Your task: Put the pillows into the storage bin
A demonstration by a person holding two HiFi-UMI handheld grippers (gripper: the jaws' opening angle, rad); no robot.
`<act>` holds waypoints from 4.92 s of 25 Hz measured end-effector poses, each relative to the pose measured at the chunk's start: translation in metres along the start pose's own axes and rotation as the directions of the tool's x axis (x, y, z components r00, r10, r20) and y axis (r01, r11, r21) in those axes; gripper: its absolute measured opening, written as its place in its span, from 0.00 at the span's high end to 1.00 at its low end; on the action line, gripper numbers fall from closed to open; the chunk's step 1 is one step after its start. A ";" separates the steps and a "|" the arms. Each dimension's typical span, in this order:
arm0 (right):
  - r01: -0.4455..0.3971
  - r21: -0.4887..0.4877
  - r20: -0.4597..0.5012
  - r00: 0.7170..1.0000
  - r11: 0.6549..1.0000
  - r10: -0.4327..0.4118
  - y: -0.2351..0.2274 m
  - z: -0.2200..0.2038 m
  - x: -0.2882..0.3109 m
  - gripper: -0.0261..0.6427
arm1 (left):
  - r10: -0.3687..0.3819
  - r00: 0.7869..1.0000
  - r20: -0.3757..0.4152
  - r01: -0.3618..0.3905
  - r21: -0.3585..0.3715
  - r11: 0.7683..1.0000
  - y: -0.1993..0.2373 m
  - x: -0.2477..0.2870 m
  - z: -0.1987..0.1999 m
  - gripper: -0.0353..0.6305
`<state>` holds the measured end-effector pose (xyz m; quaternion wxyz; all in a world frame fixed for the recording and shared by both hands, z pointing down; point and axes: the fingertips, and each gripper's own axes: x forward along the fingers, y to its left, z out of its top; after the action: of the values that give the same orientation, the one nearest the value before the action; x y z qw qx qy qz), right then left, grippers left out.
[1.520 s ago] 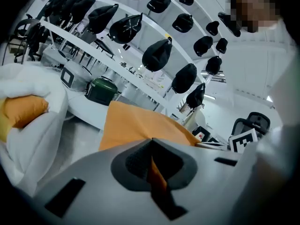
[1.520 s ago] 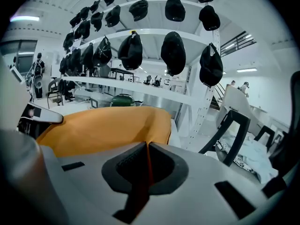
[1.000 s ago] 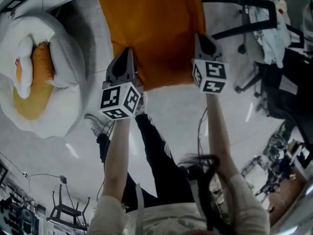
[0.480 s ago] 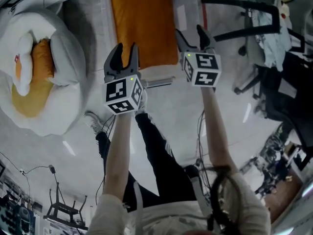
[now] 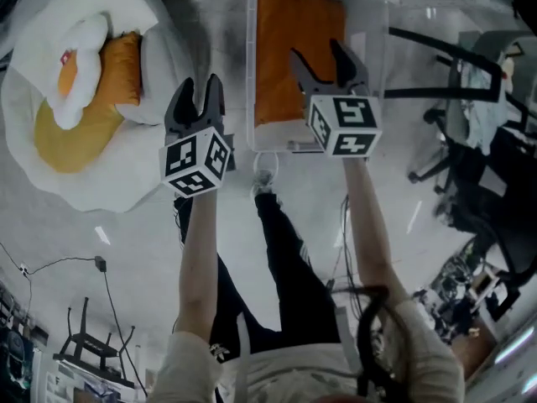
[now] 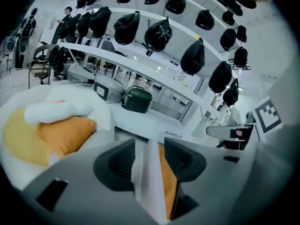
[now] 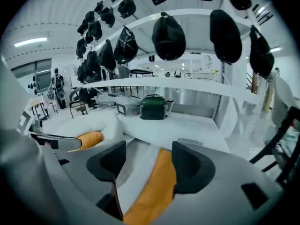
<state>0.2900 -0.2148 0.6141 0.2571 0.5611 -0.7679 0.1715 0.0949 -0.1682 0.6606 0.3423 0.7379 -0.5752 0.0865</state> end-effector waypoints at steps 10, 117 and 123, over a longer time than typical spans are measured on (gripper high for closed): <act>-0.212 0.110 0.020 0.977 0.971 0.211 0.243 0.080 0.102 0.54 | 0.252 0.957 0.145 -0.157 -0.472 0.867 0.287 -0.080 0.083 0.62; -0.387 -0.038 -0.519 0.796 0.921 0.312 0.424 -0.075 0.183 0.52 | 0.141 0.974 -0.174 -0.216 -0.552 0.805 0.376 -0.044 -0.020 0.56; -0.492 -0.415 -0.614 0.772 0.765 0.164 0.436 -0.114 0.186 0.52 | 0.073 0.971 -0.229 -0.198 -0.591 0.782 0.387 -0.013 -0.043 0.56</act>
<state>-0.1453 -0.1603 0.8264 0.5790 0.2390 -0.7673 0.1374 -0.2488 -0.1725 0.8427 0.6086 0.5328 -0.5879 -0.0077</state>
